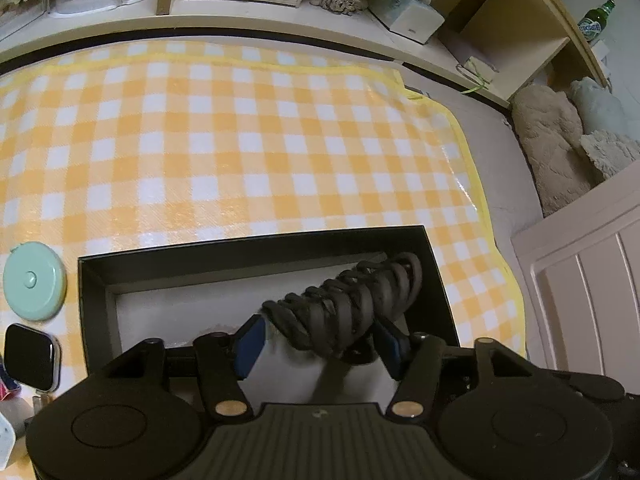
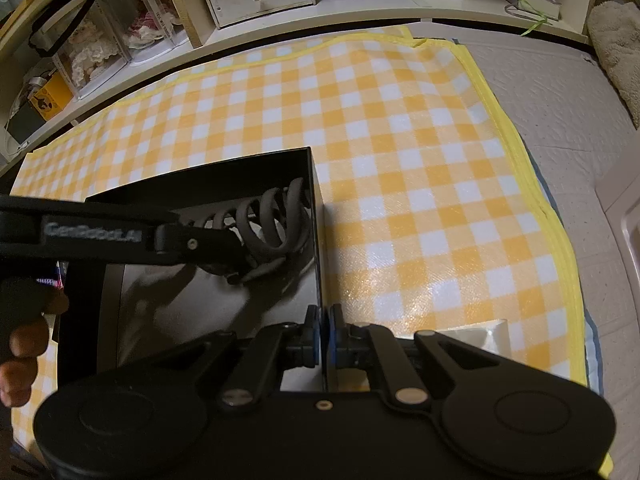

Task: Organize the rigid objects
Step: 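Lower the hair clip into the black box and open the left tool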

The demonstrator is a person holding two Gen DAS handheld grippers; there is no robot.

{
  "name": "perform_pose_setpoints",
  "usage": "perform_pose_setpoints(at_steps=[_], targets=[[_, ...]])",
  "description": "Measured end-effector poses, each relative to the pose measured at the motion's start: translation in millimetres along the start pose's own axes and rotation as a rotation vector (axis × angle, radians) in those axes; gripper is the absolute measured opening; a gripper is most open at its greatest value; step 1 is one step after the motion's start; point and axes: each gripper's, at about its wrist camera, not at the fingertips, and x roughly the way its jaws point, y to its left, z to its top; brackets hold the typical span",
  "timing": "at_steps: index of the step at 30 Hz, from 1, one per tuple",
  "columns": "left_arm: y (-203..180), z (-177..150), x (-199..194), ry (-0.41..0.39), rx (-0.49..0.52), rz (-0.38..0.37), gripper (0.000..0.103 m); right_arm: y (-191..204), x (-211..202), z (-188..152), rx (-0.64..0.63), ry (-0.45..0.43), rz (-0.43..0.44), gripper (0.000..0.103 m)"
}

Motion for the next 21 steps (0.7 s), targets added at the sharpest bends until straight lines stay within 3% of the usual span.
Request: perform_pose_setpoints(at_steps=[21], targets=[[-9.0, -35.6, -86.1, -0.093, 0.117, 0.077, 0.103, 0.5, -1.0, 1.6, -0.011, -0.006, -0.012, 0.004]])
